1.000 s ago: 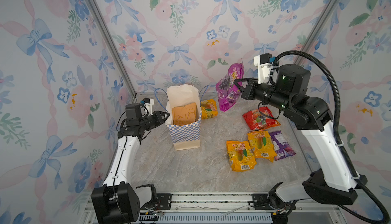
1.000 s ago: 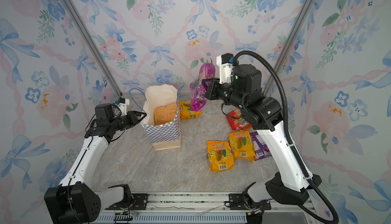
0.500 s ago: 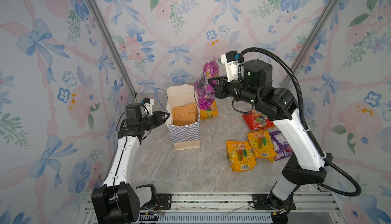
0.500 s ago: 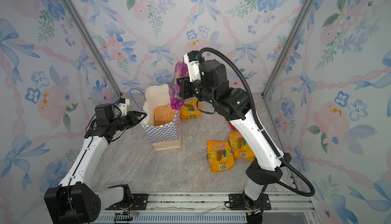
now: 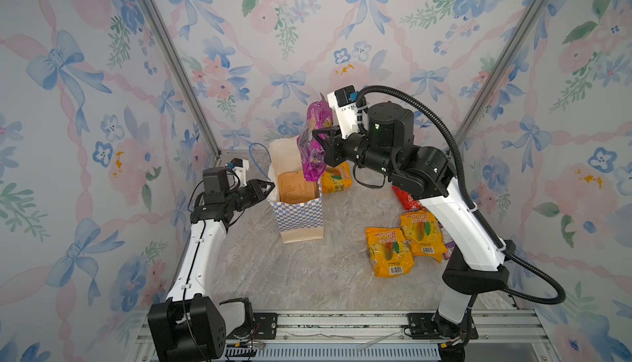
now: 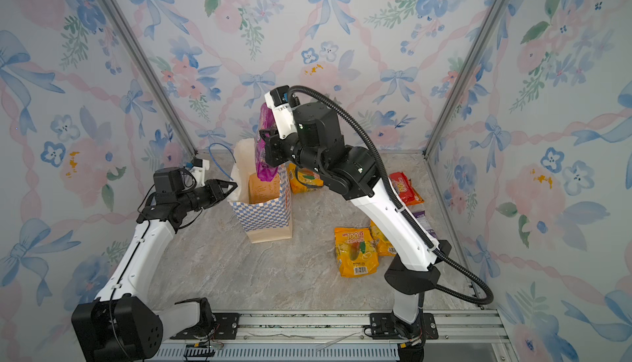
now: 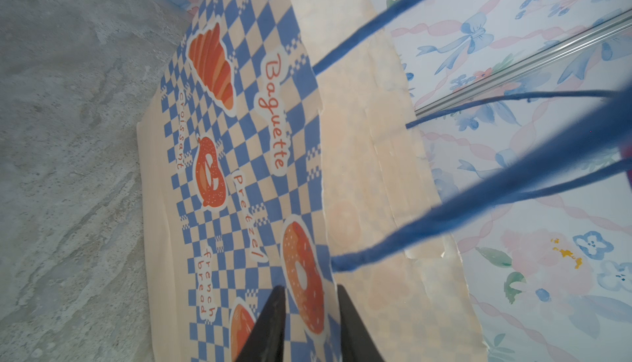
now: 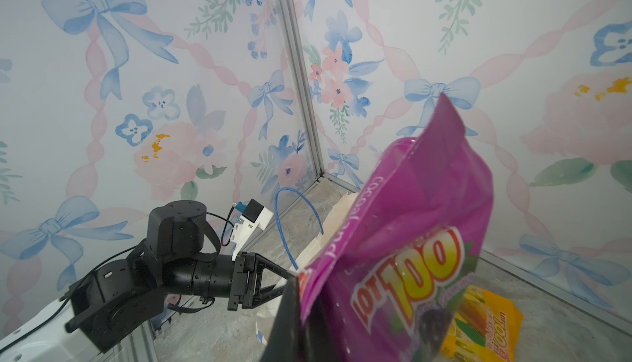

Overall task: Place the snacks into the paper bag
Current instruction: Place the snack in the paper bag.

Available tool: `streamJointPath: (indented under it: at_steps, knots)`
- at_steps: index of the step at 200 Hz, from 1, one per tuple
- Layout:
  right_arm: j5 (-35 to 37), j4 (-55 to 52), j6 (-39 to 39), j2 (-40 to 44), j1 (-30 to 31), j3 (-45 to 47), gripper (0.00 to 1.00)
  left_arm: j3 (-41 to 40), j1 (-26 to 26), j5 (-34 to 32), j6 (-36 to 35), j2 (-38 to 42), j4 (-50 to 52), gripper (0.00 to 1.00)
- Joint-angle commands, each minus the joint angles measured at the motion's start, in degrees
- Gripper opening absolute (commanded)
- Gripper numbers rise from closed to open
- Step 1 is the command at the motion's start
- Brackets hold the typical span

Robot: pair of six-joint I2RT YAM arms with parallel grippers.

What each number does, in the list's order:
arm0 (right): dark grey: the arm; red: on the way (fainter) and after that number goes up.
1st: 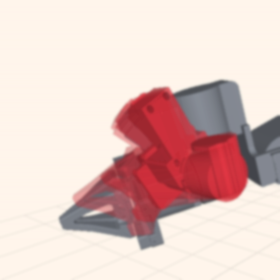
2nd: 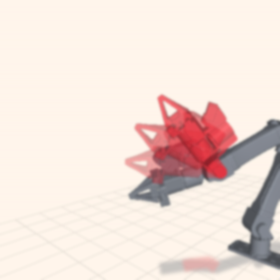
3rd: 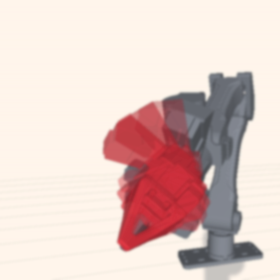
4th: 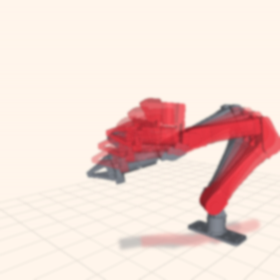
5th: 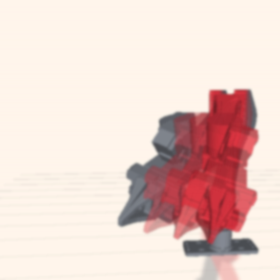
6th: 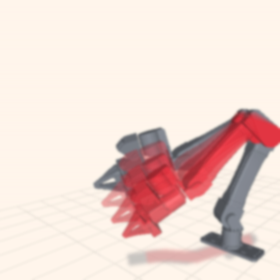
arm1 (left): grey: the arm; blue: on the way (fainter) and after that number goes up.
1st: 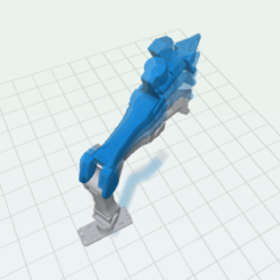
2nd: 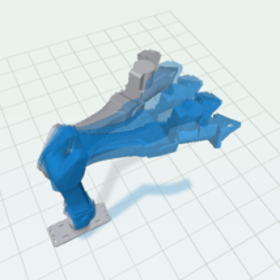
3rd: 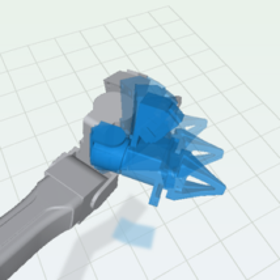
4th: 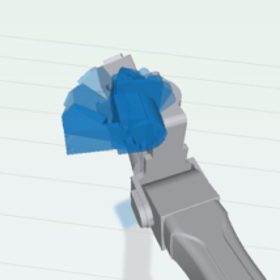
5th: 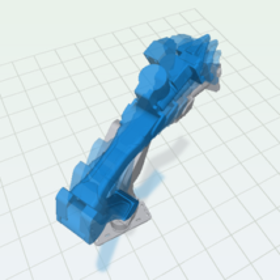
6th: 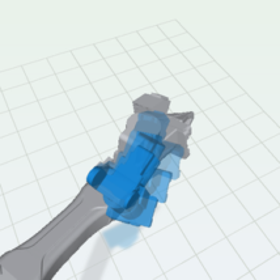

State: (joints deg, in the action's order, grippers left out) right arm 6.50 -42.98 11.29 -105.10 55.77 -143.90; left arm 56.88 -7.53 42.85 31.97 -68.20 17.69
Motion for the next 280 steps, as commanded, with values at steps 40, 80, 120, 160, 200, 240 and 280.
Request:
streamJointPath:
  at_steps: [40, 80, 120, 160, 200, 240, 280]
  knots:
    - [9.65, 10.63, -11.78, 3.74, 7.66, -0.51, 0.00, 0.75, -0.03, 0.63, -0.80, 0.00, -0.03, 0.27]
    - [11.70, 11.21, -12.33, 2.13, 7.78, -0.51, 0.00, 0.66, -0.03, 0.59, -0.73, 0.70, -0.03, 0.27]
    - [15.61, 9.43, -10.52, -1.02, 6.41, -0.50, 0.00, 0.90, 0.02, 0.85, -0.62, 0.60, -0.03, 0.27]
    - [10.14, 4.93, 0.79, -4.16, 0.18, -0.68, 0.00, 0.85, -0.03, 0.49, -0.55, 0.76, -0.03, 0.27]
    - [4.40, 4.05, 5.42, -7.29, -2.29, -0.90, 0.00, 1.08, 0.06, 0.53, -0.52, 0.00, -0.03, 0.27]
    - [3.85, 3.18, 6.86, -9.37, -2.29, -0.68, 0.00, 1.34, 0.06, 0.42, -0.50, 0.09, -0.03, 0.27]
    - [4.47, 1.57, 7.75, -10.80, -2.07, -0.60, 0.00, 1.46, 0.05, 0.45, -0.43, -0.03, -0.03, 0.27]
